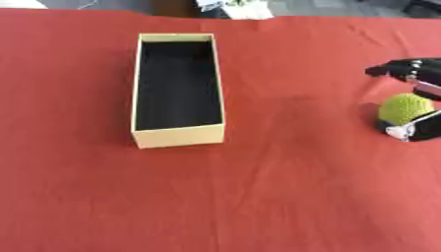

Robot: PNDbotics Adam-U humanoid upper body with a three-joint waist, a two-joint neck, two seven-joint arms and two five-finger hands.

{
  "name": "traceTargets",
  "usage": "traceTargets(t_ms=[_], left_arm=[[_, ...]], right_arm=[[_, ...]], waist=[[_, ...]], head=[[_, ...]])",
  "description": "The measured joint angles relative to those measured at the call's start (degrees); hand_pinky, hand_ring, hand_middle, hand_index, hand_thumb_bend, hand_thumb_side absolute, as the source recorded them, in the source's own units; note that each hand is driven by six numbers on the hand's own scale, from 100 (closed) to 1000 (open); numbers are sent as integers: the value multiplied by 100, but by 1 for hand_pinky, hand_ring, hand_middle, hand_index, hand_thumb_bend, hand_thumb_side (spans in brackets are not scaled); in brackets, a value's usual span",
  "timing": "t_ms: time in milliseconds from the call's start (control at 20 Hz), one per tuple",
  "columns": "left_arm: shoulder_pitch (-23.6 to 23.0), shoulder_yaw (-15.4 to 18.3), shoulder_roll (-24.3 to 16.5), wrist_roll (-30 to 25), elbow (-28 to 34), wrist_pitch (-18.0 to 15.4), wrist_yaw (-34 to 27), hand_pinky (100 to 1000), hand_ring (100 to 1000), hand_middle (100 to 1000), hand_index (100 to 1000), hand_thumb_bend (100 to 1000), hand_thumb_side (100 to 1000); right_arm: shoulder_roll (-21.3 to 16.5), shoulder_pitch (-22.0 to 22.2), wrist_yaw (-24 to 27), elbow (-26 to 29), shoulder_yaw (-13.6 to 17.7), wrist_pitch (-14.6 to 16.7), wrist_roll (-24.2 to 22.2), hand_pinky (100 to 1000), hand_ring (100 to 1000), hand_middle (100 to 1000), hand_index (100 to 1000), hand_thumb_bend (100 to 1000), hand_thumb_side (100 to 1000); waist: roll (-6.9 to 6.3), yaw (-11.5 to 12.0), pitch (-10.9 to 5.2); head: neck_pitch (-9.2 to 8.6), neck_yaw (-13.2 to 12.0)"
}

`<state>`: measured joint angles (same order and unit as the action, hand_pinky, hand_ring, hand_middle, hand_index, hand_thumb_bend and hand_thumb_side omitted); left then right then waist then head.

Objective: Pick up objects on the table and place them in the box.

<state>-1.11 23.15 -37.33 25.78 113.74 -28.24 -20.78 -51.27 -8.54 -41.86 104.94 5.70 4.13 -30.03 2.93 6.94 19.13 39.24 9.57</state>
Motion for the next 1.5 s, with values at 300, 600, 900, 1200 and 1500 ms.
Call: traceTargets(t_ms=[300,600,900,1200,1500], left_arm=[[-7,-2,10,-34,0,28,-3,556,607,681,677,150,689],[-32,-4,50,-71,0,55,-11,556,607,682,677,150,690],[-33,-15,55,-94,0,69,-34,555,608,683,676,149,691],[-33,-36,102,-126,0,98,-43,555,608,683,676,150,691],[-32,-60,117,-171,0,129,-65,554,608,684,675,148,693]], right_arm=[[17,-123,-172,-617,122,-100,62,976,937,873,1000,431,216],[18,-221,-263,-1078,262,-139,107,999,962,892,1000,466,212],[18,-310,-337,-1467,310,-151,7,999,961,896,1000,483,221],[18,-383,-328,-1733,265,-8,-283,992,941,863,1000,484,228],[25,-564,-327,-1971,165,-20,-358,951,886,742,963,366,144]], waist=[[-2,10,12],[-14,11,15],[-18,22,24],[-23,58,27],[-25,119,33]], head=[[-5,0],[-6,-1],[-10,-1],[-10,11],[-11,28]])
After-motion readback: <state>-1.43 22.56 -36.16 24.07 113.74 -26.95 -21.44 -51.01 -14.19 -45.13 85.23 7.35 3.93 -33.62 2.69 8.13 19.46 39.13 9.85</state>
